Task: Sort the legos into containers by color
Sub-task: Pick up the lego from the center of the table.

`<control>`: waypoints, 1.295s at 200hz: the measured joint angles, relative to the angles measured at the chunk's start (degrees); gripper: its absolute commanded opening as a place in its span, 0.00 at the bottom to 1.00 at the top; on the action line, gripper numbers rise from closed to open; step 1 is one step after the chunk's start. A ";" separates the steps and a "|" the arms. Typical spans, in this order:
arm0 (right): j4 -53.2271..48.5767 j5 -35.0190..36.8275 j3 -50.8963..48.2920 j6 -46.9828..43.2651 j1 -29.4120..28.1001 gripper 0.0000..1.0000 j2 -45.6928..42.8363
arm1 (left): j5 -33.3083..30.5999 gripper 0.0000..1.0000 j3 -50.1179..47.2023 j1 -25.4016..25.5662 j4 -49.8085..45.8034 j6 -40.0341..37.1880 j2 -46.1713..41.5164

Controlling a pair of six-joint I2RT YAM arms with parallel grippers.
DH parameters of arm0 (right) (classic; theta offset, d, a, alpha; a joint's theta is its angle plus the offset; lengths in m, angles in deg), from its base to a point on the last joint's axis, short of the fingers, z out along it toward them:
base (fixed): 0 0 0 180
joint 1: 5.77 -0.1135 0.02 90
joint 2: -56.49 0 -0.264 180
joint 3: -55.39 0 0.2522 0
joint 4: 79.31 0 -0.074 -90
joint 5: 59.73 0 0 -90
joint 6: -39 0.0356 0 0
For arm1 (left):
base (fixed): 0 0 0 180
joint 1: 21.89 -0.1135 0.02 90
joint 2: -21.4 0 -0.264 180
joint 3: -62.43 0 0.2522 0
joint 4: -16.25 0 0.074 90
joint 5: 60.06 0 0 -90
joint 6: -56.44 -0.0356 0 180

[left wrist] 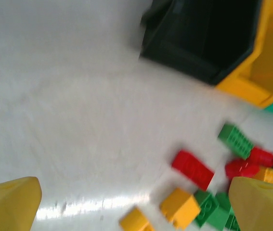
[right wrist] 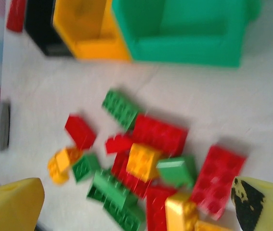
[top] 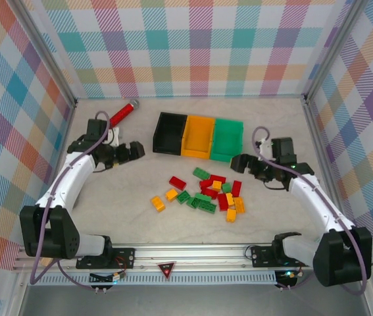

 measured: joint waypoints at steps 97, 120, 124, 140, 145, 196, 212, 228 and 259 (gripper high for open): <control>-9.53 14.69 2.89 8.85 -13.62 0.72 4.76 | 0.44 1.00 -5.75 0.00 -5.62 -0.20 -6.93; -11.15 18.88 6.69 9.09 -16.09 0.69 9.64 | 0.57 1.00 -7.98 0.00 -5.33 -0.17 -9.57; -11.39 19.78 7.30 9.07 -16.39 0.69 10.43 | 0.52 1.00 -8.24 0.00 -5.55 -0.17 -9.97; -12.35 22.84 8.87 9.38 -16.94 0.68 12.09 | 0.42 1.00 -8.55 0.00 -5.60 -0.17 -10.34; -12.41 23.65 9.05 9.46 -16.94 0.68 12.26 | 0.46 1.00 -8.59 0.00 -5.42 -0.17 -10.34; -13.66 28.68 9.11 10.93 -16.92 0.69 16.22 | 1.03 1.00 -8.79 0.00 -5.29 -0.17 -9.14; -13.64 29.40 9.11 10.99 -16.92 0.69 18.93 | 1.03 1.00 -8.79 0.00 -5.31 -0.17 -9.07; -13.66 30.42 9.11 11.41 -16.92 0.69 20.59 | 1.01 1.00 -8.81 0.00 -5.29 -0.17 -9.09; -13.31 31.89 9.11 12.20 -16.92 0.68 21.11 | 1.03 1.00 -8.79 0.00 -5.29 -0.17 -9.09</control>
